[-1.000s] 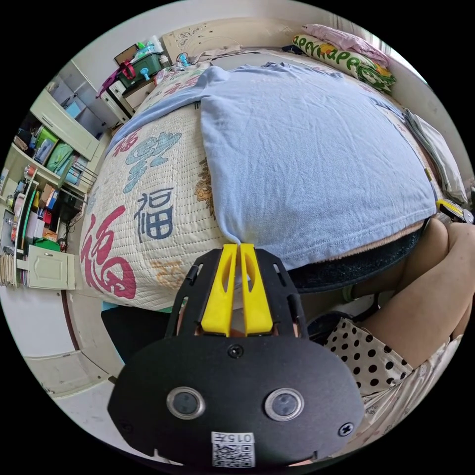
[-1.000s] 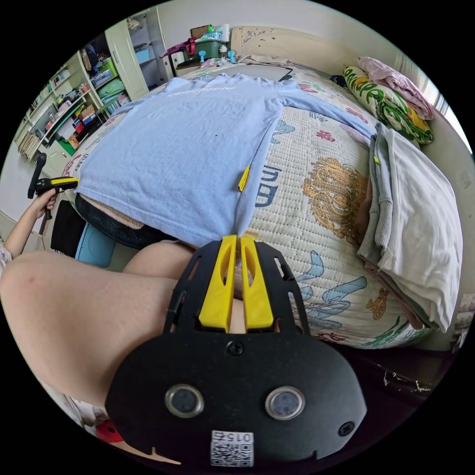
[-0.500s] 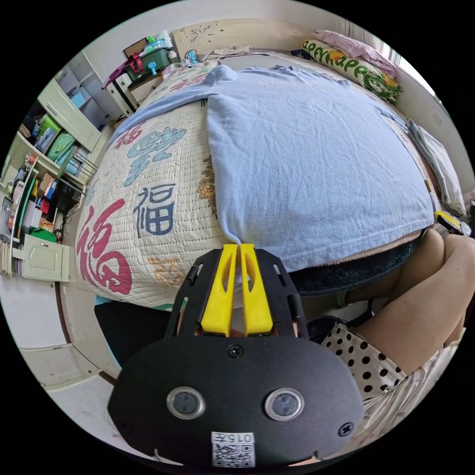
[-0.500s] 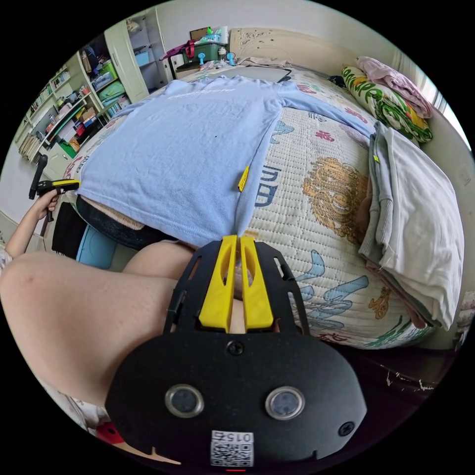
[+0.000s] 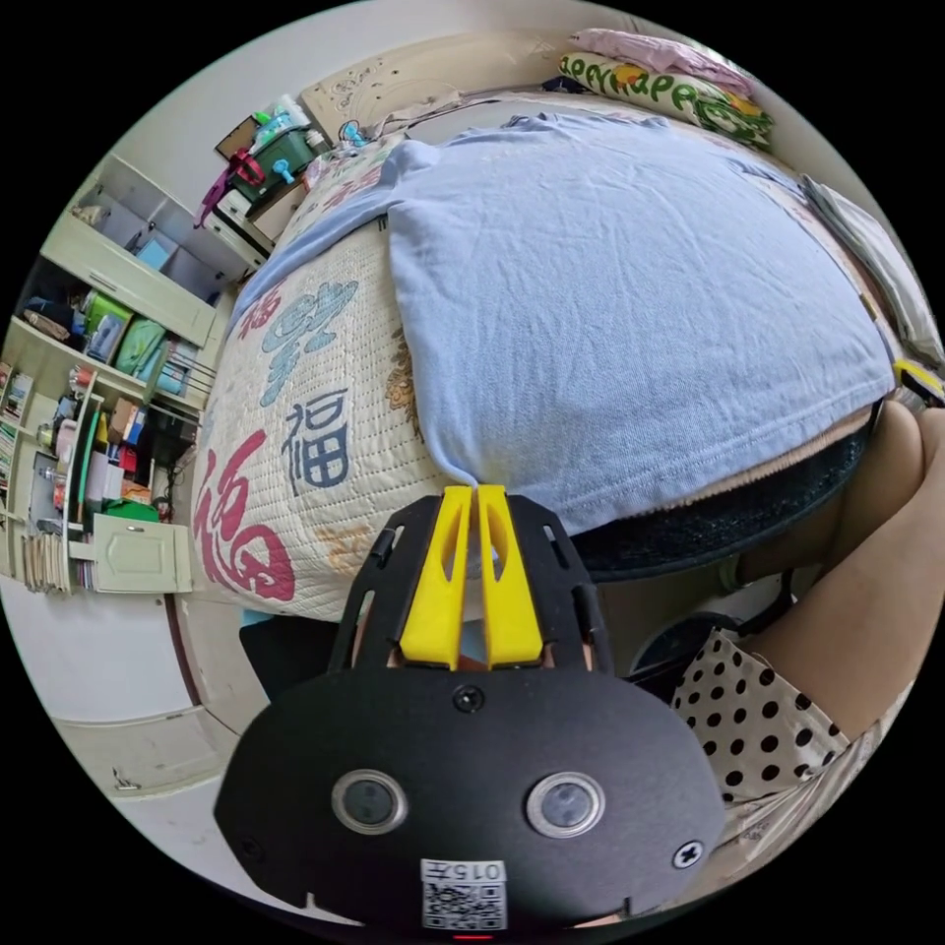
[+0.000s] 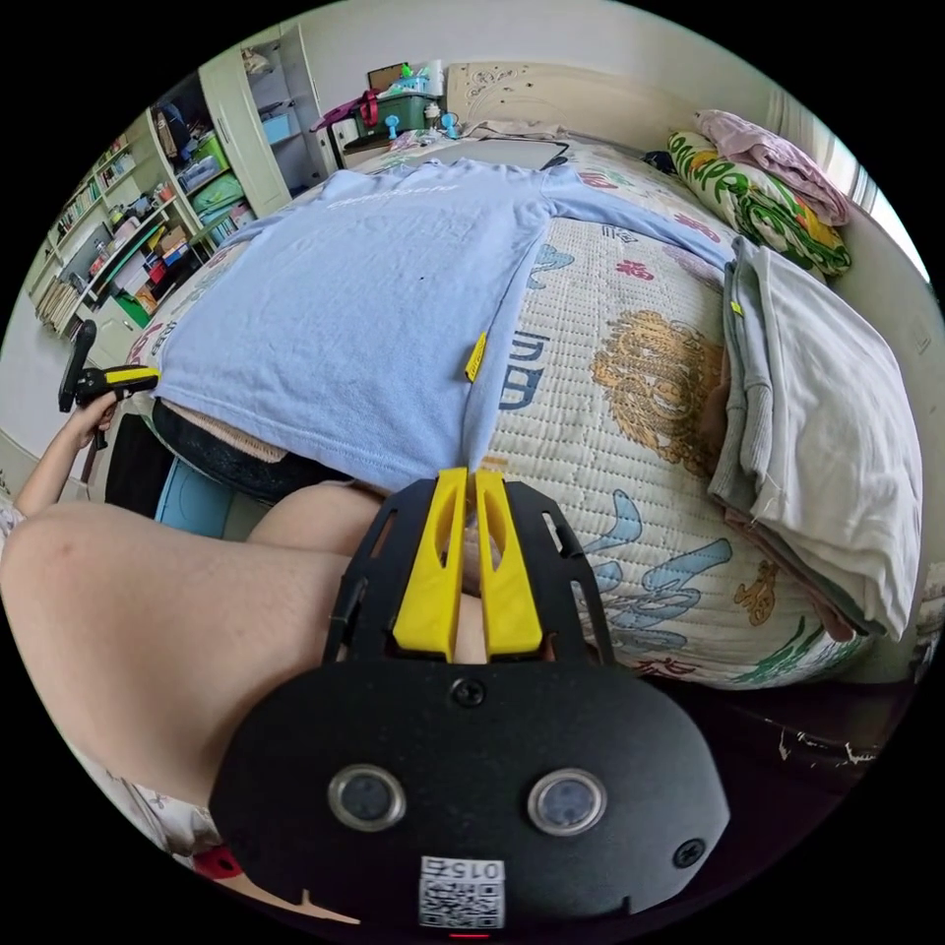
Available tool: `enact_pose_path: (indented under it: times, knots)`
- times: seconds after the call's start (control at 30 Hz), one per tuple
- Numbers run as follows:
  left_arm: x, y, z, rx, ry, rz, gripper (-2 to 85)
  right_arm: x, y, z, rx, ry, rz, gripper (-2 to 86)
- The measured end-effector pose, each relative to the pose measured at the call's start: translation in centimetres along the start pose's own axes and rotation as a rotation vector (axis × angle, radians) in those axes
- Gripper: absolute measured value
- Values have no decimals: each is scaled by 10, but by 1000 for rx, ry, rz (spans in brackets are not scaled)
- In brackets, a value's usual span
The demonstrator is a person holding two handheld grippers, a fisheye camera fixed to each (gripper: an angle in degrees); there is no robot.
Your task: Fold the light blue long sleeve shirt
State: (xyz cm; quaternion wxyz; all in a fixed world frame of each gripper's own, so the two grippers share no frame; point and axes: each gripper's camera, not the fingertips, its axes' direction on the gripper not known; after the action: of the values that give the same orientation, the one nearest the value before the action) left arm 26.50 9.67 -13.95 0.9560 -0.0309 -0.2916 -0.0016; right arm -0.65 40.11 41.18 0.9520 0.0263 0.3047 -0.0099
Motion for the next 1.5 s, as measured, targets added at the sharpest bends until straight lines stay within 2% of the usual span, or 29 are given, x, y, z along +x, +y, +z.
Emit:
enact_pose_path:
  times: [0.2, 0.3, 0.4, 0.53, 0.7, 0.77, 0.87, 1.1, 1.27, 1.5]
  knots:
    - [-28, 17, 12, 51, 51, -20, -5, -44, 40, -55, 36, -17, 91, 15]
    - [-43, 26, 19, 76, 80, -37, -5, -59, 74, -102, 67, 11, 221, -3]
    - [-55, 34, 26, 93, 90, -39, -4, -78, 112, -178, 201, 31, 336, -8]
    - [-75, 45, 37, 106, 124, -52, -3, -133, 162, -342, 632, -30, 412, -6]
    - [-99, 57, 49, 104, 158, -59, 3, -236, 219, -530, 1175, -167, 379, -5]
    - [-110, 70, 50, 133, 145, -49, 17, -290, 255, -599, 1464, -257, 319, -5]
    - [-136, 90, 48, 161, 145, -67, 53, -352, 278, -668, 1632, -269, 239, -5]
    - [-184, 107, 37, 299, 208, -136, 66, -437, 281, -757, 1801, -367, 117, -5]
    - [-150, 68, 51, 412, 312, 25, 67, -462, 258, -802, 1842, -412, 65, -6]
    - [-78, 0, 79, 542, 457, 245, 73, -439, 194, -840, 1832, -454, 57, -5]
